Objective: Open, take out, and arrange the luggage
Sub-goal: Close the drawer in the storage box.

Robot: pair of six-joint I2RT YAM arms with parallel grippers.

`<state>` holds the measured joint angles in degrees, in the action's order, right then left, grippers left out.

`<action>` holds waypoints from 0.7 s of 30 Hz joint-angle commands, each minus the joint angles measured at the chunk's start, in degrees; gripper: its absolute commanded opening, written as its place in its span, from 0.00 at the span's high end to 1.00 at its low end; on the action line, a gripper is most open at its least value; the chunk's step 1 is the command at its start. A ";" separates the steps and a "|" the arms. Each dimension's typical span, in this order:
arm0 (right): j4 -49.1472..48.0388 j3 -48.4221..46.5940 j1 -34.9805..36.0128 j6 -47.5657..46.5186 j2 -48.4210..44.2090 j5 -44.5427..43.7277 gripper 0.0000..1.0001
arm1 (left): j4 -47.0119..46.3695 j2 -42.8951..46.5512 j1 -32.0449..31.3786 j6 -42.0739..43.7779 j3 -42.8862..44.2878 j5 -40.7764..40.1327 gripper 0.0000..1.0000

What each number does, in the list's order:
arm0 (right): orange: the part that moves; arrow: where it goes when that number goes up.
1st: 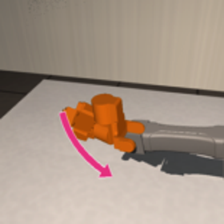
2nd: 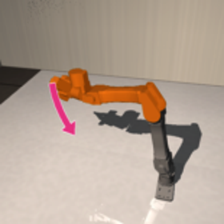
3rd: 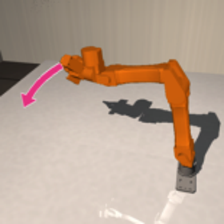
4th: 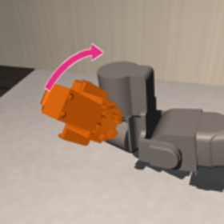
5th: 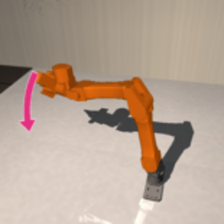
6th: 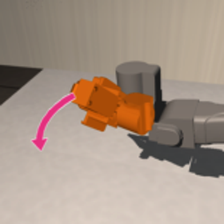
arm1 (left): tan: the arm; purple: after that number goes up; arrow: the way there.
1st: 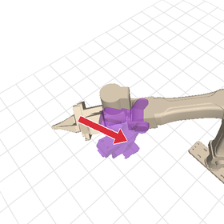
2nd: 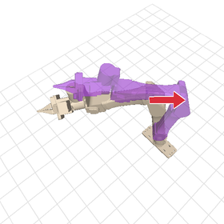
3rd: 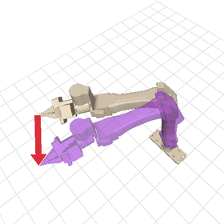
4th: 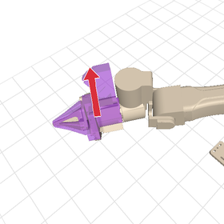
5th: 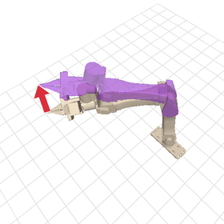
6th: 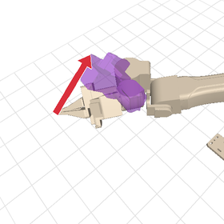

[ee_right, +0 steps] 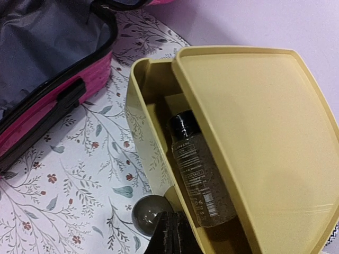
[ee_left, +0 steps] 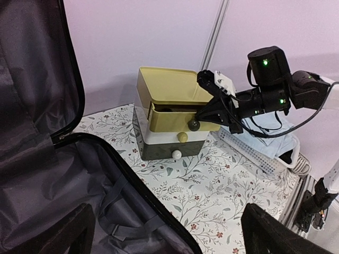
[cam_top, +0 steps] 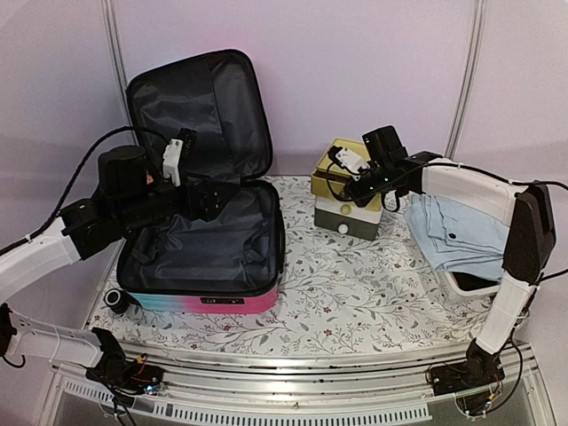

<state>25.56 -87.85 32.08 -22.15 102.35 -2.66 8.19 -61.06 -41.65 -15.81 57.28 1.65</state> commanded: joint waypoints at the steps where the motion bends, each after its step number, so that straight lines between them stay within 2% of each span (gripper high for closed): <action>1: -4.07 -1.45 -1.81 -0.86 3.09 -7.88 0.98 | 1.69 0.85 0.92 1.31 1.97 -1.58 0.02; 12: -9.79 -0.32 -4.06 -2.66 5.16 -14.79 0.97 | 6.09 1.64 2.54 2.58 3.30 -4.32 0.02; 21: -12.25 0.04 -5.52 -3.41 6.43 -15.93 0.97 | 7.81 1.54 4.10 2.81 4.42 -4.17 0.02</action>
<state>17.02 -88.33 30.33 -25.30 106.17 -11.75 14.50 -60.34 -38.54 -13.67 60.36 -2.17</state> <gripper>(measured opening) 0.030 0.984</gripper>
